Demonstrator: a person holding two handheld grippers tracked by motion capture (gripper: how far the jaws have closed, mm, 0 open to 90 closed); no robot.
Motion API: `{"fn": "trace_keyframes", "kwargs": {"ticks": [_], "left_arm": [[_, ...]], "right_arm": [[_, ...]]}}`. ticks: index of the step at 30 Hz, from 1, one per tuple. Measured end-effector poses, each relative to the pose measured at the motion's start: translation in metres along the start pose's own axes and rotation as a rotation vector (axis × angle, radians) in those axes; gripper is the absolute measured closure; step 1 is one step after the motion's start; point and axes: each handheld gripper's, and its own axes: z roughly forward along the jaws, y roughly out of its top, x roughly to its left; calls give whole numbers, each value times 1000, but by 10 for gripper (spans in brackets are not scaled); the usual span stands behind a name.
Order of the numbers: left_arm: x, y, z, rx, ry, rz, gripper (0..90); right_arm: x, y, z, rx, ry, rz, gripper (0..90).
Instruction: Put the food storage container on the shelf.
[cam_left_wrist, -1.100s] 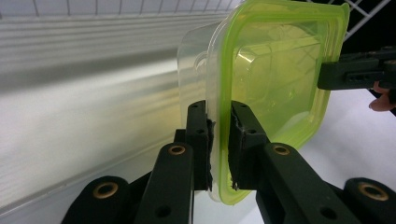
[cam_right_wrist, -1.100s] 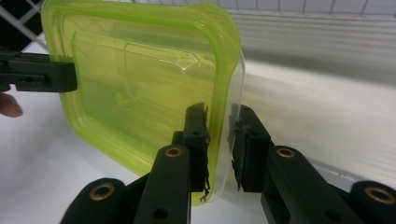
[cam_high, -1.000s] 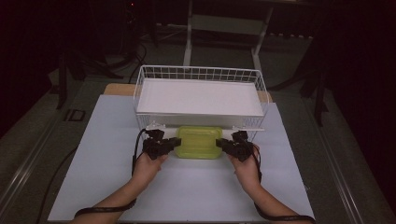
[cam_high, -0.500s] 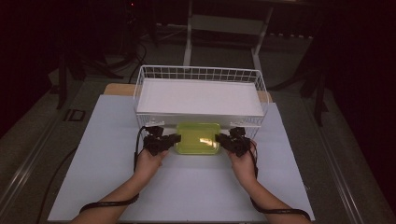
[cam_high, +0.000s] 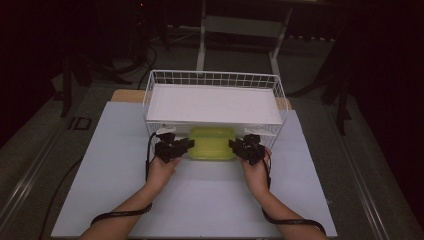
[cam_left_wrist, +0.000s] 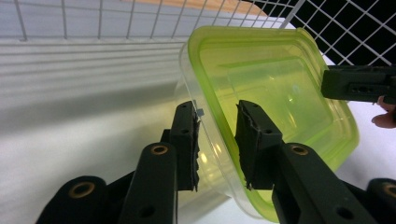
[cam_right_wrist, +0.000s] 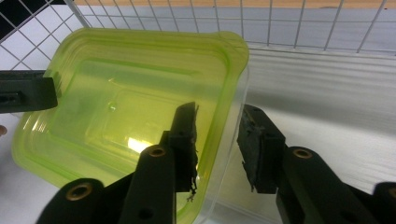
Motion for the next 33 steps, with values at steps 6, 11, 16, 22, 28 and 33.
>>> {"fn": "trace_keyframes", "kwargs": {"ticks": [6,11,16,22,28,33], "left_arm": [[-1,-1,6,-3,14,31,599],[0,-1,10,-26,33,36,572],[-2,0,9,-33,43,61,522],[-8,-1,-1,-69,59,54,518],[-19,-5,-21,-74,38,89,519],[-24,-8,-35,-79,16,91,518]], "right_arm": [[2,1,4,9,-41,0,627],[3,1,6,3,-58,-12,615],[4,1,5,-6,-68,-28,532],[7,-1,-2,-39,-55,-46,483],[15,-9,-22,-14,-1,-52,494],[25,-18,-31,7,38,-71,511]]}}
